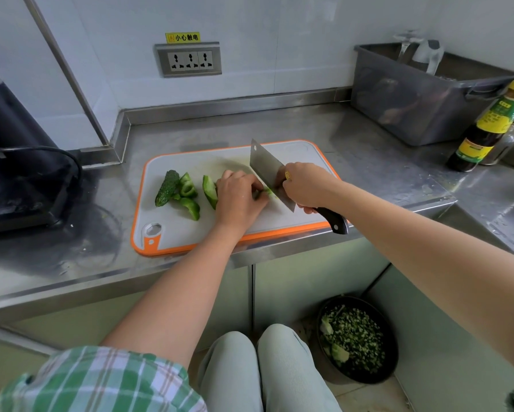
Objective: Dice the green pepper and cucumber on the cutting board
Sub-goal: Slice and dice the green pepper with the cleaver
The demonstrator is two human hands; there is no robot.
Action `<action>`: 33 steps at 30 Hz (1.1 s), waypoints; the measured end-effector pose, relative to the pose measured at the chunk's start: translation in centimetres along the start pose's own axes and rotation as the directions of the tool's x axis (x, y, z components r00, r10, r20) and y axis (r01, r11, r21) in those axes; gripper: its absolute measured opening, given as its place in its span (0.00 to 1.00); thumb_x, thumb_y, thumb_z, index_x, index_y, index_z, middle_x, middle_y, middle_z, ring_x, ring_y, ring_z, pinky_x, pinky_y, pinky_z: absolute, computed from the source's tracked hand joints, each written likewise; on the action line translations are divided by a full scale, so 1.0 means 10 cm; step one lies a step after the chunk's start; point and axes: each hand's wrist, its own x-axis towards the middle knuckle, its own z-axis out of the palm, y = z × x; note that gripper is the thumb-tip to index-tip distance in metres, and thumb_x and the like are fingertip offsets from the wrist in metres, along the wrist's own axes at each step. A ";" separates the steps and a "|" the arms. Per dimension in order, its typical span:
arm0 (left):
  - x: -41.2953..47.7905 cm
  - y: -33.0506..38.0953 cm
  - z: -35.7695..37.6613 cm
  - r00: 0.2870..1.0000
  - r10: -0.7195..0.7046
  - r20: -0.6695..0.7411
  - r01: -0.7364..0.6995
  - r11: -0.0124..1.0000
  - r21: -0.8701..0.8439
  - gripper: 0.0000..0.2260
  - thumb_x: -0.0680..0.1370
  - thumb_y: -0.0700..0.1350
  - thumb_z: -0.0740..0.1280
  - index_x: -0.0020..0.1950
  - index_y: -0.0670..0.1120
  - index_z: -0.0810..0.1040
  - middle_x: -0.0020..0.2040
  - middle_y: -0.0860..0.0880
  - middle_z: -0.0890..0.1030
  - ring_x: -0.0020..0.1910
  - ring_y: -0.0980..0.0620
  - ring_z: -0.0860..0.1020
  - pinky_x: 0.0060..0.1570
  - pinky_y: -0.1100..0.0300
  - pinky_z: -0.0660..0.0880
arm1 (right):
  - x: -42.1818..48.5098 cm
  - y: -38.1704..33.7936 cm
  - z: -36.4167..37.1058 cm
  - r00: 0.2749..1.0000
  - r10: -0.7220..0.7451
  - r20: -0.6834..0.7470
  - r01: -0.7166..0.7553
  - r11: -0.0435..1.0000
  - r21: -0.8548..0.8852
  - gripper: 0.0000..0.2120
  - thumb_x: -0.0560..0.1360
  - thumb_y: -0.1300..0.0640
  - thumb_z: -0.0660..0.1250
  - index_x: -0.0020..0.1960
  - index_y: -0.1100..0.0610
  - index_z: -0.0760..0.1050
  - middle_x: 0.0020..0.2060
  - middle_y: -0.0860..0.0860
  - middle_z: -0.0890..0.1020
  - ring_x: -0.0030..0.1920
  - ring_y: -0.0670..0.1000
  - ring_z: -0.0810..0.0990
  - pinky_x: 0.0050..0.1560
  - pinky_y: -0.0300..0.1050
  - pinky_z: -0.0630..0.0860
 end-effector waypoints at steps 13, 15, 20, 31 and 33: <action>0.01 0.02 0.00 0.999 -0.034 0.010 0.034 0.999 -0.003 0.03 0.68 0.44 0.71 0.39 0.49 0.84 0.39 0.48 0.81 0.46 0.42 0.73 0.45 0.51 0.70 | 0.02 -0.01 -0.02 1.000 0.003 -0.017 -0.003 1.000 0.022 0.15 0.75 0.65 0.52 0.55 0.62 0.74 0.33 0.58 0.78 0.22 0.54 0.75 0.23 0.39 0.70; 0.01 0.02 -0.01 0.999 -0.032 0.015 0.032 0.999 -0.010 0.02 0.68 0.44 0.70 0.39 0.49 0.83 0.39 0.48 0.81 0.46 0.42 0.73 0.45 0.51 0.70 | 0.00 -0.04 -0.02 1.000 0.010 0.011 -0.010 1.000 0.008 0.15 0.74 0.66 0.53 0.54 0.64 0.75 0.31 0.59 0.78 0.22 0.54 0.75 0.24 0.39 0.69; 0.01 0.02 -0.01 1.000 -0.013 0.007 0.013 1.000 -0.004 0.02 0.68 0.45 0.71 0.39 0.48 0.83 0.39 0.47 0.80 0.45 0.42 0.72 0.43 0.52 0.69 | 0.01 -0.08 0.10 0.999 0.017 -0.038 -0.017 1.000 -0.008 0.06 0.76 0.65 0.54 0.49 0.60 0.69 0.34 0.55 0.76 0.24 0.54 0.76 0.27 0.41 0.72; 0.00 0.01 0.01 0.999 -0.035 0.005 0.035 0.999 -0.012 0.02 0.68 0.43 0.70 0.38 0.48 0.83 0.39 0.48 0.81 0.44 0.43 0.73 0.45 0.52 0.69 | -0.02 -0.07 -0.02 1.000 0.004 -0.027 -0.004 1.000 0.026 0.07 0.77 0.64 0.53 0.49 0.61 0.69 0.33 0.57 0.76 0.23 0.53 0.75 0.23 0.40 0.70; 0.01 0.00 0.00 1.000 -0.025 0.003 0.025 1.000 -0.019 0.01 0.68 0.43 0.70 0.37 0.48 0.82 0.39 0.48 0.81 0.44 0.43 0.73 0.44 0.52 0.69 | -0.04 -0.09 0.00 1.000 0.007 0.001 -0.007 1.000 0.004 0.06 0.76 0.66 0.54 0.45 0.62 0.70 0.32 0.57 0.77 0.23 0.54 0.75 0.24 0.39 0.69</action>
